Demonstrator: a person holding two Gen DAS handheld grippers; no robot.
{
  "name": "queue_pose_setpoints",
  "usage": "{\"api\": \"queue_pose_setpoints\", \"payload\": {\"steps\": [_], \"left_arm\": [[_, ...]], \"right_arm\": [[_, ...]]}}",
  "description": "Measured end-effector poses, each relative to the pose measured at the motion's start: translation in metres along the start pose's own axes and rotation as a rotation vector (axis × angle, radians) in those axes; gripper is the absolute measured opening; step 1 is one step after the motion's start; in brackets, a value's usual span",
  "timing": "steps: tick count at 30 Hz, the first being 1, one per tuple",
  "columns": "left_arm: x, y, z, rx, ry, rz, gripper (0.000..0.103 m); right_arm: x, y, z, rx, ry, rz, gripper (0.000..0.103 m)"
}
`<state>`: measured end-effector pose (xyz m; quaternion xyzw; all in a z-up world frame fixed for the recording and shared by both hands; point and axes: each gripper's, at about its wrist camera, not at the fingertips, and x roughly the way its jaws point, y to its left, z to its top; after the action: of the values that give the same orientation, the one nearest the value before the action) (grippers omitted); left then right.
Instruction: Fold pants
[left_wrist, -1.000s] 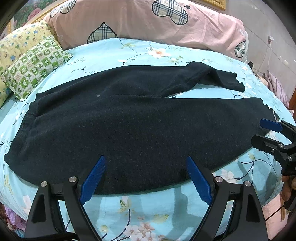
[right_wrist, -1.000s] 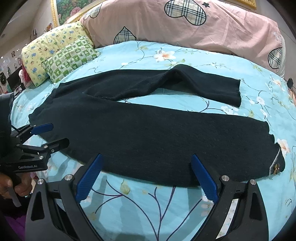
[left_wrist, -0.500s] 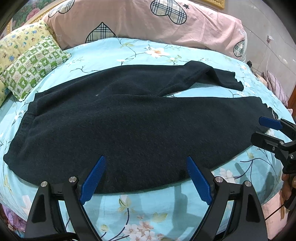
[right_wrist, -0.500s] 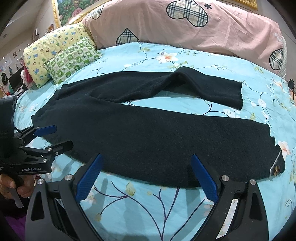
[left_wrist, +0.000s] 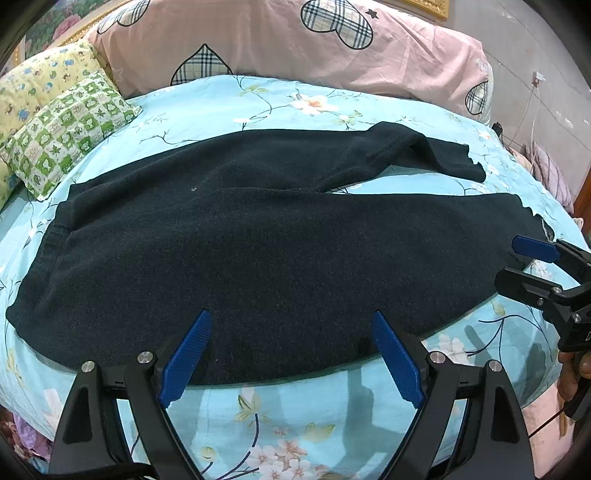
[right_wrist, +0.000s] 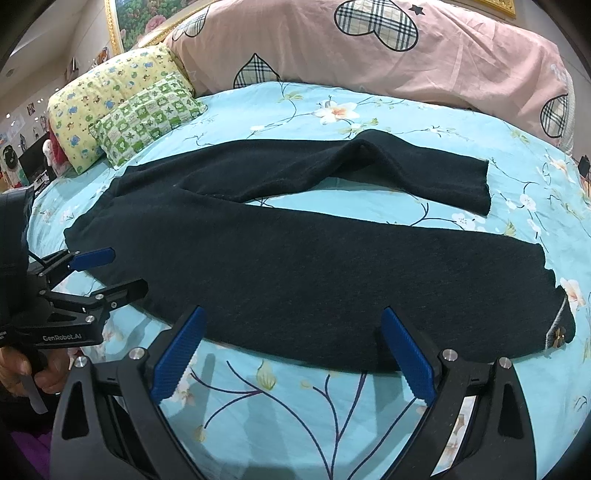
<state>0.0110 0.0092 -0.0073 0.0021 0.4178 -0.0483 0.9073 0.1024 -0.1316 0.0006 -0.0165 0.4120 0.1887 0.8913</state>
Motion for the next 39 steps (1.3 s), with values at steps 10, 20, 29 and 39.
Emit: {"api": "queue_pose_setpoints", "payload": {"steps": [10,20,29,39], "left_arm": [[0.0020,0.0026,-0.0021,-0.003,0.014,-0.032,0.089],[0.0024,0.0017,-0.0007,0.001,0.018,-0.045,0.089],[-0.0001,0.0011,0.0035,0.007,0.012,-0.048,0.089],[0.0023,0.0055,0.0070,0.009,0.019,-0.061,0.089]], "right_arm": [[0.0005,0.0006,0.0007,0.004,0.002,-0.010,0.096],[0.0011,-0.0024,0.0037,0.006,0.002,-0.012,0.096],[-0.0024,-0.0048,0.0047,0.018,-0.008,0.010,0.096],[-0.0016,-0.0039,0.0084,0.010,-0.007,0.025,0.096]]}}
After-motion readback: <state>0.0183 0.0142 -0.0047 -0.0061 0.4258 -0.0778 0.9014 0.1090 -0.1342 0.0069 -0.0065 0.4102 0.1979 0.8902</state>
